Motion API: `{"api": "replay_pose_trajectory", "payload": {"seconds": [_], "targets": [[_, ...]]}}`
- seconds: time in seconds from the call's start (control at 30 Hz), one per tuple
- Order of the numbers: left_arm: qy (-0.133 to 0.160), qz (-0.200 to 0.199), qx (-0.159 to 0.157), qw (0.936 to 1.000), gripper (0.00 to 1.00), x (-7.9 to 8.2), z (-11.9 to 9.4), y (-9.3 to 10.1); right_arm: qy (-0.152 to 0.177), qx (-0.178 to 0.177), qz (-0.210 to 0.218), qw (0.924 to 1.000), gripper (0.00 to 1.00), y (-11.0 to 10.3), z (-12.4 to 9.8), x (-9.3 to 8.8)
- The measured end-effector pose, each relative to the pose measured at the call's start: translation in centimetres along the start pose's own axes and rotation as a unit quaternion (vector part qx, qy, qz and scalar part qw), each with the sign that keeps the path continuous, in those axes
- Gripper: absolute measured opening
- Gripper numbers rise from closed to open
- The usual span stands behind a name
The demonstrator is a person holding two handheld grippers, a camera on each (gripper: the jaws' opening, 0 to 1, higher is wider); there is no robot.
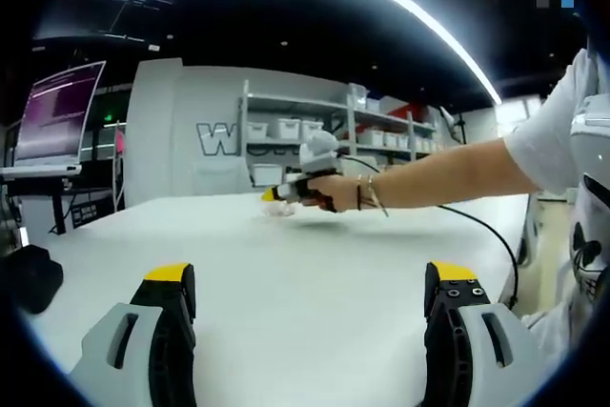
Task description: Open the resealable bag by pulling the two sides of the seal apart until the entire bag opening is separated and visibly accessible.
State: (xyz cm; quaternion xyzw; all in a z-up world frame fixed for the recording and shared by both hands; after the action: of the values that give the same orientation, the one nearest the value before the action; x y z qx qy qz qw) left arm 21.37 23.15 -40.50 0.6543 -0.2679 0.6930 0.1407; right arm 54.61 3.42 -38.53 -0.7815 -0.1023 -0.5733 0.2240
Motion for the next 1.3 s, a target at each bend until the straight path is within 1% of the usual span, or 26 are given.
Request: {"api": "replay_pose_trajectory", "payload": {"seconds": [0.1,0.2,0.3,0.37,0.47,0.5,0.57,0.63,0.8,0.87,0.93,0.97,1.07,1.13,1.23,1.3], "targets": [[0.001,0.001,0.001,1.0000,0.99,0.1,-0.1,-0.1,0.002,-0.002,-0.009,1.0000,0.20,0.0,-0.1,-0.1],[0.000,0.001,0.001,1.0000,0.99,0.1,-0.1,-0.1,0.008,-0.006,-0.021,0.9997,0.29,-0.2,-0.2,-0.1],[0.001,0.002,0.002,1.0000,0.99,0.2,-0.1,-0.1,0.006,-0.005,-0.030,0.9995,0.30,-0.4,-0.3,-0.2],[0.003,0.003,0.002,1.0000,0.99,0.3,-0.1,-0.1,0.006,-0.006,-0.038,0.9993,0.32,-0.7,-0.9,-0.6],[0.003,0.006,0.003,1.0000,0.99,0.4,-0.1,0.0,0.003,-0.012,-0.046,0.9989,0.41,-1.1,-1.5,-0.9],[0.003,0.006,0.003,1.0000,0.99,0.4,-0.1,0.0,0.003,-0.014,-0.044,0.9989,0.43,-1.1,-1.7,-1.0],[0.001,0.008,0.001,1.0000,0.99,0.4,-0.1,0.1,0.003,-0.013,-0.040,0.9991,0.45,-1.3,-2.2,-1.2],[0.001,0.010,0.001,1.0000,0.99,0.4,-0.1,0.1,0.003,-0.015,-0.042,0.9990,0.50,-1.4,-2.5,-1.4],[0.002,0.010,0.001,0.9999,0.99,0.5,-0.1,0.2,0.012,-0.028,-0.038,0.9988,0.67,-1.3,-3.9,-2.0],[0.001,0.012,-0.001,0.9999,0.99,0.5,0.0,0.3,0.015,-0.030,-0.034,0.9989,0.70,-1.3,-4.5,-2.1],[0.002,0.012,-0.002,0.9999,0.99,0.5,0.0,0.4,0.015,-0.029,-0.026,0.9991,0.76,-1.2,-5.0,-2.3],[0.002,0.013,-0.002,0.9999,0.99,0.5,0.0,0.5,0.015,-0.028,-0.021,0.9993,0.80,-1.2,-5.2,-2.4],[0.003,0.014,-0.003,0.9999,0.99,0.6,0.0,0.6,0.013,-0.028,-0.010,0.9995,0.88,-1.2,-6.0,-3.1],[0.003,0.017,-0.002,0.9998,0.99,0.7,-0.1,0.6,0.011,-0.033,-0.010,0.9993,0.94,-0.7,-6.1,-3.2],[0.003,0.023,-0.001,0.9997,0.99,0.8,-0.1,0.6,0.016,-0.036,-0.012,0.9992,0.99,-0.3,-6.1,-2.8],[0.002,0.024,-0.001,0.9997,0.99,0.8,-0.2,0.7,0.020,-0.036,-0.011,0.9991,0.99,-0.4,-6.7,-2.8]]}}
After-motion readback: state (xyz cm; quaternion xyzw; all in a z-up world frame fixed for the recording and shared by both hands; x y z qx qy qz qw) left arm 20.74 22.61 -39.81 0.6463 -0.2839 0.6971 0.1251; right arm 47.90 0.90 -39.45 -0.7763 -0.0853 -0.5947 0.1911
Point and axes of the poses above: the point that each gripper's makers call its tool centre point, and the gripper's own axes: z roughly forward along the fingers, y roughly to its right, x roughly out of its top, the point moved 6 cm from there along -z, roughly backward along the fingers, and after that the axes turned 10 degrees about z, right-handed, at the moved point
